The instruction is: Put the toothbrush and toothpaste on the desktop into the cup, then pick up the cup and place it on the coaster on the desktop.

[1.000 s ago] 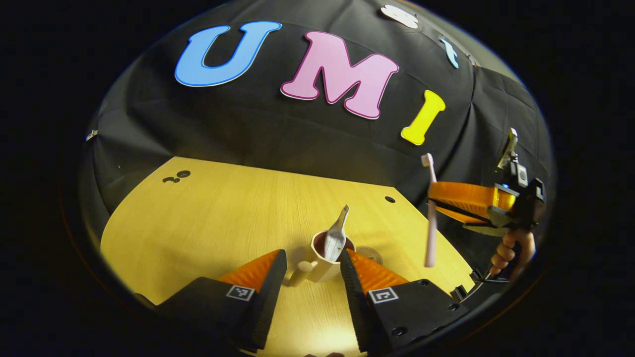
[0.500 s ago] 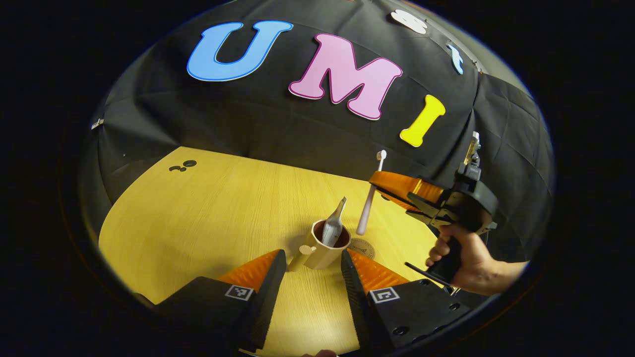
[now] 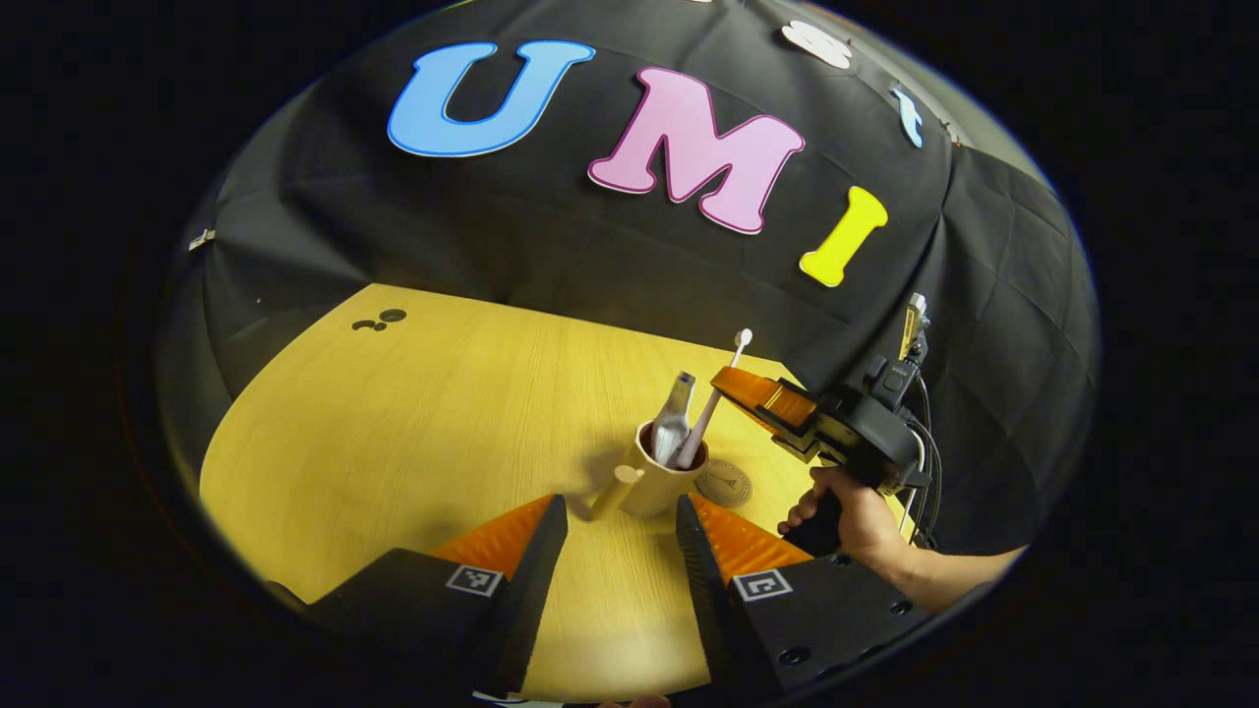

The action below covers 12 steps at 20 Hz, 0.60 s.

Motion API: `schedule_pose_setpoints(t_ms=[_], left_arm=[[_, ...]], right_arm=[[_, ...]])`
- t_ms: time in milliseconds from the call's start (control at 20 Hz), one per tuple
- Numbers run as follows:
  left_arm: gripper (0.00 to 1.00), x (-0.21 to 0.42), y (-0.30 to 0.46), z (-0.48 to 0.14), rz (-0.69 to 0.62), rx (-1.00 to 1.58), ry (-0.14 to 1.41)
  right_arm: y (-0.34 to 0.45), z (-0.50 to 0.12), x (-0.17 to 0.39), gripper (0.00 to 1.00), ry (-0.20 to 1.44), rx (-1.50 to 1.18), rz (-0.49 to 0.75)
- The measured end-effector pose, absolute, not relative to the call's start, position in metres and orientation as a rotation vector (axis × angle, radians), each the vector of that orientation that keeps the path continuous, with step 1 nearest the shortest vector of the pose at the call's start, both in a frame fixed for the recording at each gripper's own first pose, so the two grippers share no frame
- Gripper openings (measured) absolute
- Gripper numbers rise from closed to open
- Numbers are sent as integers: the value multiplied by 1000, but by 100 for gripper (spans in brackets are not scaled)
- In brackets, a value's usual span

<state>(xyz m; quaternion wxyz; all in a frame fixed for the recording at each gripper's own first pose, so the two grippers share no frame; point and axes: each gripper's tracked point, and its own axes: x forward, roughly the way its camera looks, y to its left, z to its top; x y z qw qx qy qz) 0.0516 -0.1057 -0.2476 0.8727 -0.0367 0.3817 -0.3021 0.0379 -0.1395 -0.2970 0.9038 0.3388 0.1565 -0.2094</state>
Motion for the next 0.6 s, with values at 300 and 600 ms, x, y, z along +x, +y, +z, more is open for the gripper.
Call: schedule_pose_setpoints(t_ms=[300,600], left_arm=[[70,36,-103,-247,-624,-72,794],[70,26,-109,-251,-625,-36,789]], right_arm=[[-125,-299,32,6,334,601,-391],[-111,-298,24,10,372,594,-340]])
